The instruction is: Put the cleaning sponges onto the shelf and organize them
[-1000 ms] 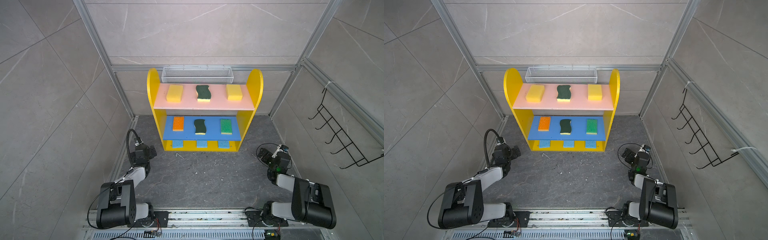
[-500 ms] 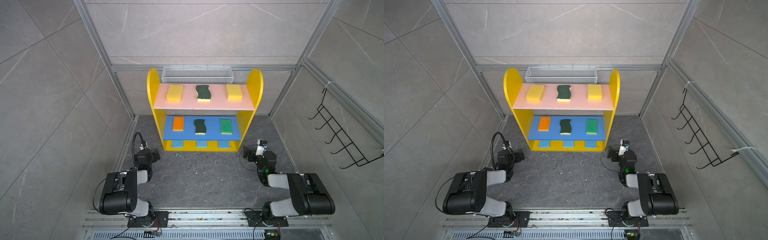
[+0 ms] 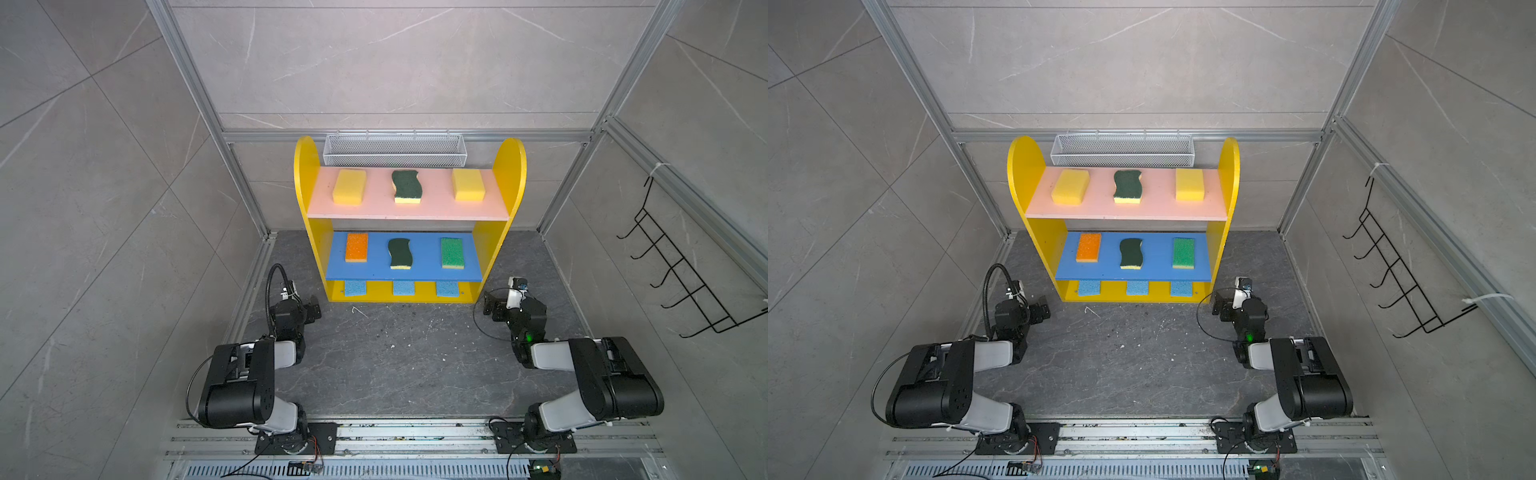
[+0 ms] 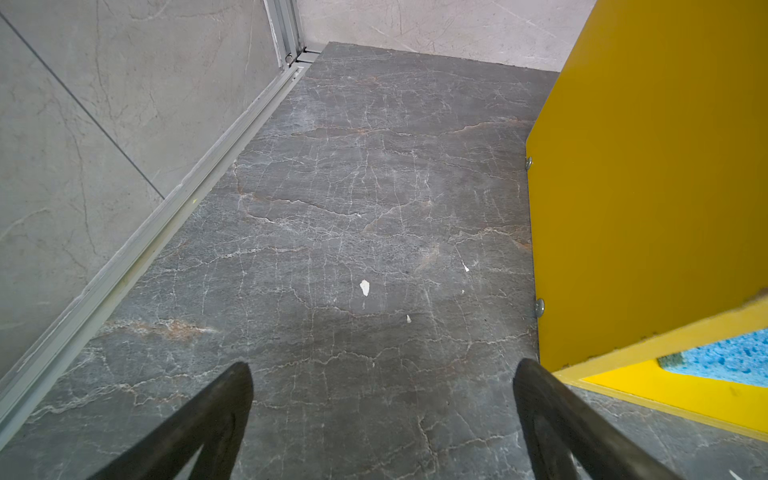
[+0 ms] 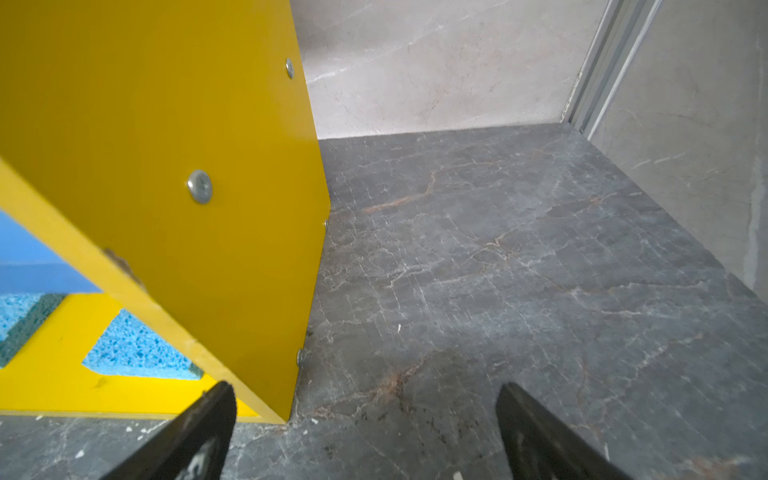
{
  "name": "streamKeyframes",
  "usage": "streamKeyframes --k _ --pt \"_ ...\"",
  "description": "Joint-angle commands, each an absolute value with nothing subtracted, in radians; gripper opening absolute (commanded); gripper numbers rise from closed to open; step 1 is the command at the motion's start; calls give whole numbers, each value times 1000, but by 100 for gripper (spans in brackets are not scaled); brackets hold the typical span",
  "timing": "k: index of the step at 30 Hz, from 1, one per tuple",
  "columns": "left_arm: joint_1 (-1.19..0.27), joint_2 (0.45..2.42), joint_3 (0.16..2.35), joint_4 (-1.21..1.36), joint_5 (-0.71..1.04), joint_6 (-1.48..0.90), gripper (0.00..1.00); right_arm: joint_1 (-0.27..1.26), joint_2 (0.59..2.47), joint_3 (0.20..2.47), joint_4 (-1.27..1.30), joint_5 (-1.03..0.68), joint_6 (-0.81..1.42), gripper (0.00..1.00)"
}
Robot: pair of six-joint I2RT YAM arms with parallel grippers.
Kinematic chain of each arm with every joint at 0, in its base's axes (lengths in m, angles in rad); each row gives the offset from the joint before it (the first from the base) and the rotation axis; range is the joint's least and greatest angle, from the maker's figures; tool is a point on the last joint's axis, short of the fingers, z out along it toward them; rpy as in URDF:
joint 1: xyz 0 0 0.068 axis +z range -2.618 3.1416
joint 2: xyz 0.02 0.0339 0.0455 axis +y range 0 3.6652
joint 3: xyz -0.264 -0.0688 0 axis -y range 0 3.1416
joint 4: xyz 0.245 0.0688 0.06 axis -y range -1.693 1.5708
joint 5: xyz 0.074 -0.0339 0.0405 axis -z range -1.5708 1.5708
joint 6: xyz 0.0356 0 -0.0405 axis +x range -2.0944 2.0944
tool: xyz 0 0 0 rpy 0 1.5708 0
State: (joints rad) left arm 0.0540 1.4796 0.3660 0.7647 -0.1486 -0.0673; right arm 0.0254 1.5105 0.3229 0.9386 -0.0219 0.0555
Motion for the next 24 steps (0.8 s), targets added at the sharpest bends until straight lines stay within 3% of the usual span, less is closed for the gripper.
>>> streamKeyframes --k 1,24 --pt "51 1487 367 823 -137 -42 100 32 1506 335 914 -6 40 99" --pt "51 1487 367 822 -137 -42 100 38 1508 337 910 3 38 99"
